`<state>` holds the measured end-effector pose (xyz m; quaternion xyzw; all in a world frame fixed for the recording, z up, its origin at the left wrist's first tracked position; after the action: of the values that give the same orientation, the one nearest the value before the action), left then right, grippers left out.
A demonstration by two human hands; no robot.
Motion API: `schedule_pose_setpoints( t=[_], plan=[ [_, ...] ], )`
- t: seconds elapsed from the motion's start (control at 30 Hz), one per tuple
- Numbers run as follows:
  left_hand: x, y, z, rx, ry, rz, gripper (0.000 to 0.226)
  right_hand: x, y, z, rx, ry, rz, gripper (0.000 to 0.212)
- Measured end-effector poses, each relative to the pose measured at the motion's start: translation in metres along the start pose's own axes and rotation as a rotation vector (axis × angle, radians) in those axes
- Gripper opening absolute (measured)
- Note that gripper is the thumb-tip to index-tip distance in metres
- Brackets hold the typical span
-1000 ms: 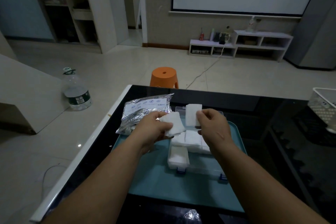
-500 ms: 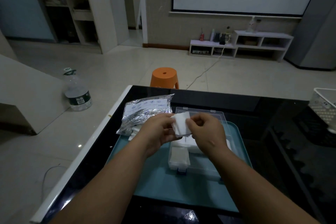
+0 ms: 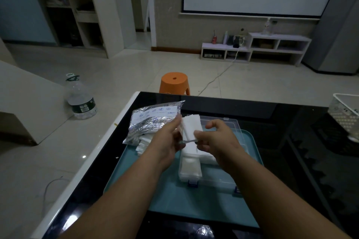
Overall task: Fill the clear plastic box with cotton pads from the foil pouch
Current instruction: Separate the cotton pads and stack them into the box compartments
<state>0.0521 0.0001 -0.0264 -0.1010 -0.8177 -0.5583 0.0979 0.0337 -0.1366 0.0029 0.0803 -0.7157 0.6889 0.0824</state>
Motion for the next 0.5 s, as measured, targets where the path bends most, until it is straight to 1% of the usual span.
schedule_pose_setpoints(
  t=[0.07, 0.1, 0.17, 0.2, 0.23, 0.27, 0.3, 0.33, 0.37, 0.4, 0.43, 0.5],
  plan=[
    [0.0, -0.003, -0.005, 0.06, -0.075, 0.059, 0.067, 0.001, 0.0, -0.002, -0.041, -0.034, -0.029, 0.027],
    [0.0, -0.006, -0.007, 0.063, -0.112, 0.074, 0.076, 0.002, 0.0, -0.004, -0.053, -0.05, -0.037, 0.027],
    [0.001, -0.009, -0.009, 0.104, -0.163, 0.095, 0.079, 0.005, -0.001, -0.008, -0.102, -0.085, -0.038, 0.028],
    [0.002, -0.009, -0.01, 0.141, -0.176, 0.099, 0.075, 0.004, -0.001, -0.009, -0.131, -0.104, -0.036, 0.028],
    [0.002, -0.009, -0.011, 0.169, -0.185, 0.099, 0.066, 0.005, -0.002, -0.01, -0.148, -0.128, -0.036, 0.027],
    [0.003, -0.008, -0.013, 0.185, -0.19, 0.098, 0.051, 0.006, -0.002, -0.012, -0.122, -0.147, -0.037, 0.026],
    [0.004, -0.007, -0.015, 0.2, -0.178, 0.095, 0.035, 0.007, -0.003, -0.011, 0.015, -0.139, -0.018, 0.026],
    [0.003, -0.007, -0.014, 0.222, -0.153, 0.093, 0.022, 0.006, -0.004, -0.007, 0.256, -0.102, 0.03, 0.027],
    [0.002, -0.007, -0.012, 0.243, -0.116, 0.086, 0.019, 0.004, -0.006, -0.003, 0.501, -0.044, 0.102, 0.029],
    [0.001, -0.007, -0.01, 0.254, -0.09, 0.08, 0.022, 0.002, -0.01, 0.001, 0.679, 0.021, 0.187, 0.03],
    [0.002, -0.006, -0.007, 0.251, -0.073, 0.076, 0.02, 0.002, -0.013, 0.002, 0.774, 0.068, 0.255, 0.029],
    [0.005, -0.004, -0.005, 0.18, -0.067, 0.078, 0.012, 0.003, -0.018, 0.002, 0.8, 0.094, 0.339, 0.026]
  ],
)
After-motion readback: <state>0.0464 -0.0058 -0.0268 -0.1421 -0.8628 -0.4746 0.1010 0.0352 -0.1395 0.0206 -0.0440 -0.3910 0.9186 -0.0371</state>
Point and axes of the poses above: each hand's wrist, its own x-axis away from the middle knuckle, its own z-axis out of the back of the hand, y = z × x, the point moved 5 cm from there along -x, towards the middle knuckle, and after that the axes turned 1 degree about -x, right-handed, at the moved point
